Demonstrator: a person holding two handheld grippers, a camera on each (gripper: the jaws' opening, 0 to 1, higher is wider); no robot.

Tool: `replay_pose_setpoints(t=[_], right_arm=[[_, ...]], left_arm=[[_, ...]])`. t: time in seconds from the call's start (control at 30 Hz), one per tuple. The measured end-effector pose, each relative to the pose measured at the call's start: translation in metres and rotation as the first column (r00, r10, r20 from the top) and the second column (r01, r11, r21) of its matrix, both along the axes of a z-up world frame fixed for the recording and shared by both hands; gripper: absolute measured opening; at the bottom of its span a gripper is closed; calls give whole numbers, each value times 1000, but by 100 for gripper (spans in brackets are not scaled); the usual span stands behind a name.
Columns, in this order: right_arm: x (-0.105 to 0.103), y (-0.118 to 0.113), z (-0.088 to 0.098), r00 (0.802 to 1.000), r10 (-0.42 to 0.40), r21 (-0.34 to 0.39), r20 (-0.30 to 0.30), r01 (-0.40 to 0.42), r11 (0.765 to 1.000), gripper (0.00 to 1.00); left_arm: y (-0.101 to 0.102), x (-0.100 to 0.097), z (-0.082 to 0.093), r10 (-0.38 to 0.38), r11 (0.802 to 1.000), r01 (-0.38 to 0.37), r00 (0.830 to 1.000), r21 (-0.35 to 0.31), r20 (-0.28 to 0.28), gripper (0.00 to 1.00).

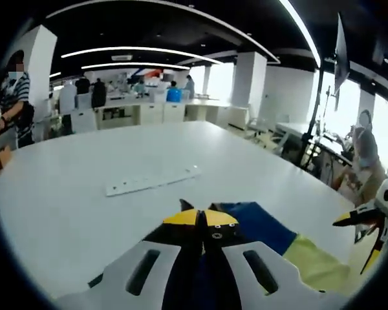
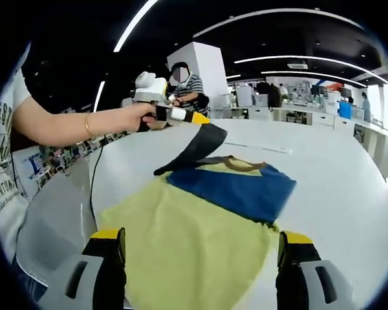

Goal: Fold the garment on the visible template until the final outline fits inside the template.

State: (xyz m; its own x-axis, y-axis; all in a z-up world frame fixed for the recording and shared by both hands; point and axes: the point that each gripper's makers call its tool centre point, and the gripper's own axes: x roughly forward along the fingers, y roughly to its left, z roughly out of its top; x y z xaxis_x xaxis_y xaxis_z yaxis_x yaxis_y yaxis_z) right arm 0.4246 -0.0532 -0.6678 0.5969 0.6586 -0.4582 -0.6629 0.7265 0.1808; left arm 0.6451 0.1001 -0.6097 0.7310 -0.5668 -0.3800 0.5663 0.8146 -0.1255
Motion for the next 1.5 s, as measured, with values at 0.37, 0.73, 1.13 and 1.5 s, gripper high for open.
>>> replay_pose_setpoints(t=[0.37,0.73,1.13,1.5], right_arm=[[0,-7,-3,1000,-29,3,-9,29,1000,97],[1,-15,-6,999,-42,-13,-13,42,999,96],[2,-22,-12,999,-34,-42,-24,33,999,98],[5,-28,-13,997,-77,-28,-24,77,997,97]], left_arm=[[-40,-4,-3,-77,997,77,997,-7,14,0],[-85,-11,-12,-171,985,170,985,16,13,0],[-124,-24,-30,-250,968,250,968,25,-6,0],[-160,-58,-52,-390,919,391,920,58,-23,0]])
